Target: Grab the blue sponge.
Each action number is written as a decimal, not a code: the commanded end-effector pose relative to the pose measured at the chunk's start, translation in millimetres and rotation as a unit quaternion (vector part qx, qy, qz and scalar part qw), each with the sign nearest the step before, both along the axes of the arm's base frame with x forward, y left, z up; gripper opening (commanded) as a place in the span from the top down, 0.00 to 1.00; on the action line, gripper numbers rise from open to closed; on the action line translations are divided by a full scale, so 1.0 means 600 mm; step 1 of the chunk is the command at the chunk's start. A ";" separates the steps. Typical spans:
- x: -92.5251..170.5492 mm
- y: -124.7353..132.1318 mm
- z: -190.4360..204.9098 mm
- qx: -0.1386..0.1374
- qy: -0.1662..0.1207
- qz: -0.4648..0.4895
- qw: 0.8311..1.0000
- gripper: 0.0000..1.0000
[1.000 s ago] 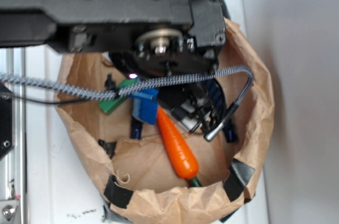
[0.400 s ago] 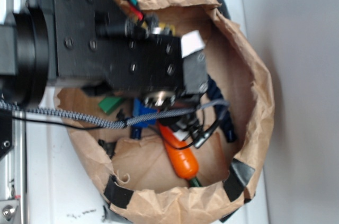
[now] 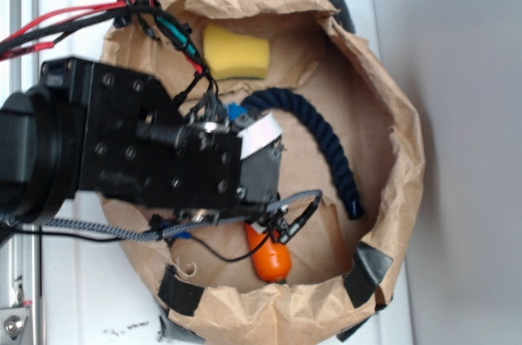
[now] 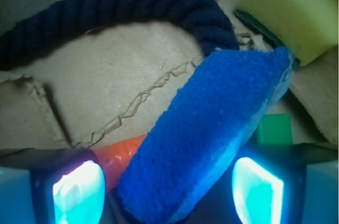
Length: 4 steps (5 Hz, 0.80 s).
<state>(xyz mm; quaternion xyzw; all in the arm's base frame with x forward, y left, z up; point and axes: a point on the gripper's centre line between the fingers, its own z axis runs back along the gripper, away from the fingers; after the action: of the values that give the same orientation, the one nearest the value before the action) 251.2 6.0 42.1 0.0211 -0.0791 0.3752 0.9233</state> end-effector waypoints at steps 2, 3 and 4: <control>-0.020 0.012 -0.005 0.045 -0.036 0.028 0.998 1.00; -0.023 0.017 0.025 0.033 -0.032 0.028 0.999 1.00; -0.034 0.038 0.098 -0.005 -0.019 0.029 0.999 1.00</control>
<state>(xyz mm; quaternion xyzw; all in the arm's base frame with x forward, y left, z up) 226.5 15.4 85.9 0.0252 -0.0662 0.3978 0.9147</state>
